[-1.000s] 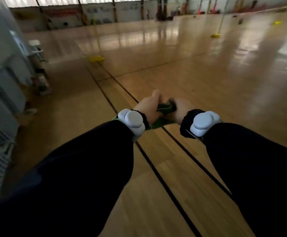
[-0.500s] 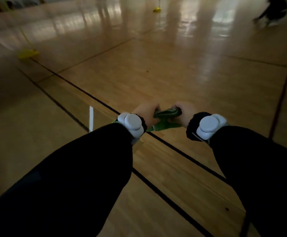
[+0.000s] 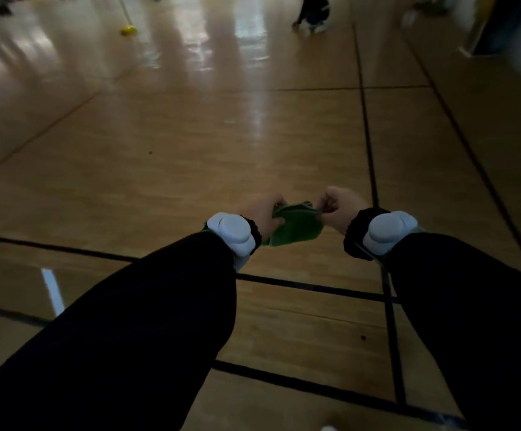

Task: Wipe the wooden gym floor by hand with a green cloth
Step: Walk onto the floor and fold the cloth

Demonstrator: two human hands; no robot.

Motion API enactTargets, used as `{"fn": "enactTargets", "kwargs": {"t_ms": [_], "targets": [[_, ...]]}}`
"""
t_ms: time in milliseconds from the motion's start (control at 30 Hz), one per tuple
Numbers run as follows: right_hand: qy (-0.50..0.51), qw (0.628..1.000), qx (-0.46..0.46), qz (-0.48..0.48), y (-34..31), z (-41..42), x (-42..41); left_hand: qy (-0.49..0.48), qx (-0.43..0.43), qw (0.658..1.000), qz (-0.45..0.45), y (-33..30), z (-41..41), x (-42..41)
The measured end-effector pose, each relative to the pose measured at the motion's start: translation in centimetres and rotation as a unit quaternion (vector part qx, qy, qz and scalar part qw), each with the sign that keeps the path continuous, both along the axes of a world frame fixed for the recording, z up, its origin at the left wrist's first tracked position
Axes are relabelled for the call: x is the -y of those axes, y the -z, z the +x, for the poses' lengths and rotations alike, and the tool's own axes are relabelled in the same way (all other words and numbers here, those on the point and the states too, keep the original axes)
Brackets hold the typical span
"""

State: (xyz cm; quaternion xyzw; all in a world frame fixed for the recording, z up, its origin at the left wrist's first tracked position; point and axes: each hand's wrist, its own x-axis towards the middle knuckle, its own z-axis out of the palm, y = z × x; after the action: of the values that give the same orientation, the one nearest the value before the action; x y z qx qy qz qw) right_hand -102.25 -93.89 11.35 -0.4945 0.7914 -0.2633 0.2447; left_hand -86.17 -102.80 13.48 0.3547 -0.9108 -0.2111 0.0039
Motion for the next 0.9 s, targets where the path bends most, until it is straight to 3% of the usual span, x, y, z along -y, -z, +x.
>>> {"fn": "enactTargets", "kwargs": {"t_ms": [167,333,600,733,900], "targets": [[0.013,0.999,0.029,0.018,2.0,-5.4,-0.1,-0.015,-0.051,0.998,0.043,2.5,-6.8,0.3],[0.007,0.997,0.078,0.002,5.1,-7.9,0.4,0.063,-0.054,0.995,0.057,6.0,-10.7,1.2],[0.027,0.987,0.147,0.065,12.1,-10.1,2.0,0.116,0.053,0.985,0.117,12.8,-13.6,3.1],[0.049,0.99,0.095,0.09,13.8,-10.4,3.3,0.142,0.065,0.981,0.117,13.6,-14.2,4.7],[0.101,0.955,0.235,0.15,15.5,-11.4,5.2,0.196,0.082,0.97,0.117,14.4,-15.1,7.0]]}}
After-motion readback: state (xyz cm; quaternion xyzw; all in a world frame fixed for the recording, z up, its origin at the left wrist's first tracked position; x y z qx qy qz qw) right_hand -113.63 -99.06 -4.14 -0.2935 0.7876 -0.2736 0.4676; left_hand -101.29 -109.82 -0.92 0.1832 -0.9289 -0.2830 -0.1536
